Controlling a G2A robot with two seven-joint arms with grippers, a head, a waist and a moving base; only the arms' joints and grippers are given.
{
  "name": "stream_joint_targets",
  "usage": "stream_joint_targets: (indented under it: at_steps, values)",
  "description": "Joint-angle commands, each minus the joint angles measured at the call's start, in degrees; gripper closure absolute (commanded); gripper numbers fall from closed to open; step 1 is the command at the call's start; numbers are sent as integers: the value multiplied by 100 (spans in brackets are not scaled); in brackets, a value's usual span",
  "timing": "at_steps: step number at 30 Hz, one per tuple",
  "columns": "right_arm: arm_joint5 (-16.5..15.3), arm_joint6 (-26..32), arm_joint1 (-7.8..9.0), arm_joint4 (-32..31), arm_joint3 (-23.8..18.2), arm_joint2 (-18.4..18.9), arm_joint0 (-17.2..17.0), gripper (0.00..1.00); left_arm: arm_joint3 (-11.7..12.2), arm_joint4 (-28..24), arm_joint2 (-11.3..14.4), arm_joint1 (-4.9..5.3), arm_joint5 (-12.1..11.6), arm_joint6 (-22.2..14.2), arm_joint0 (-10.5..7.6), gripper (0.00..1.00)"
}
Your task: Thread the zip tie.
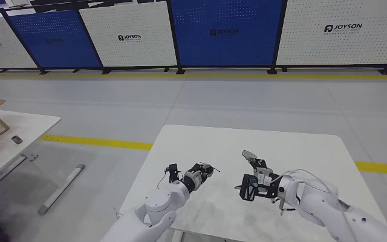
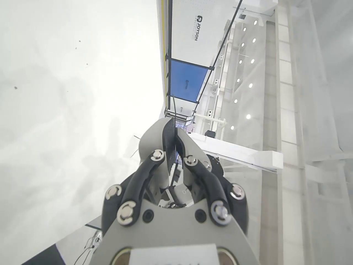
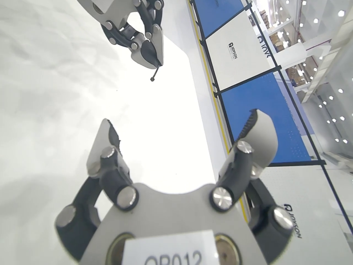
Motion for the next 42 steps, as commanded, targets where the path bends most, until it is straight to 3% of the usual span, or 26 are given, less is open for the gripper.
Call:
stream_joint_targets:
  at_steps: [1, 4, 7, 11, 14, 16, 19, 33, 37, 42]
  values:
    - [0, 0, 0, 0, 0, 0, 0, 0, 0, 1, 0, 0, 0, 0, 0, 100]
    - [0, -349, -9, 461, 96, -156, -47, 0, 123, 195, 34, -15, -87, -14, -6, 100]
    - [0, -624, 13, 1214, 336, -595, 273, 0, 196, 727, 117, -33, -448, 128, 69, 100]
    - [0, -1158, 52, 2597, 695, -1434, 932, 0, 224, 1268, 84, 1, -644, -236, 195, 100]
    - [0, -1314, 49, 3603, 652, -1438, 920, 0, 159, 1711, -35, 49, -874, -472, 369, 100]
    - [0, -1158, 43, 4174, 549, -1438, 913, 0, 105, 1899, -109, 75, -1000, -575, 504, 100]
    - [0, -285, -5, 5787, 457, -1438, 1009, 0, 5, 1996, -238, 99, -1128, -629, 692, 100]
    - [0, -223, -10, 5857, 420, -1438, 948, 0, 5, 1996, -238, 99, -1128, -629, 692, 100]
    - [0, 446, -48, 7131, 278, -1391, 865, 0, 5, 1996, -238, 99, -1128, -629, 692, 100]
    - [0, 1535, -103, 8634, 578, -1127, 877, 0, 5, 1996, -238, 99, -1128, -629, 692, 100]
